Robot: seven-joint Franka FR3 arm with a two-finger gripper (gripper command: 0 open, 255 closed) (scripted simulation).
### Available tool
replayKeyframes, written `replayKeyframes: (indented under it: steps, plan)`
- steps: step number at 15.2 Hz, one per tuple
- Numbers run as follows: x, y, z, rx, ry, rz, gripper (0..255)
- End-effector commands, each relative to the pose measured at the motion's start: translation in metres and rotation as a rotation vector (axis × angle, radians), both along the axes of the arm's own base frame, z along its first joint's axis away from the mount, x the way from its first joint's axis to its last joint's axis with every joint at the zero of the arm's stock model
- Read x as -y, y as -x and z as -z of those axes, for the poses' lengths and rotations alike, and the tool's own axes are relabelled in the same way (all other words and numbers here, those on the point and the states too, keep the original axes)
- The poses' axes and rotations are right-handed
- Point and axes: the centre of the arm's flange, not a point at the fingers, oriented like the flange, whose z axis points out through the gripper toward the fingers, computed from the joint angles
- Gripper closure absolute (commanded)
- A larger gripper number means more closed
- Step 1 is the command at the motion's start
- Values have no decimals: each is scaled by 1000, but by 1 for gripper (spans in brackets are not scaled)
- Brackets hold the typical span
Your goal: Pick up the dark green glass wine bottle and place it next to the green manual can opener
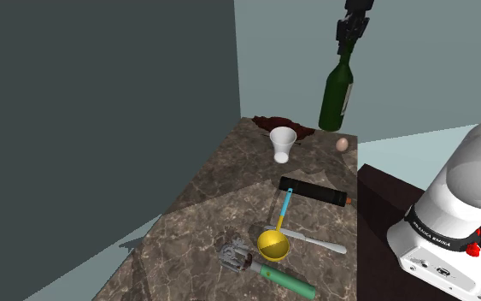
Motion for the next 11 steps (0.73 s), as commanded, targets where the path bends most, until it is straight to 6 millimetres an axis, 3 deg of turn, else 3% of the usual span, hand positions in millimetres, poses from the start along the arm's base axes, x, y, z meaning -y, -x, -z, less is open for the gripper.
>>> replayKeyframes:
  steps: [1,11]
  plan:
    - [-20,4,-3,0,0,0,255]
    - [-150,29,-3,0,0,0,255]
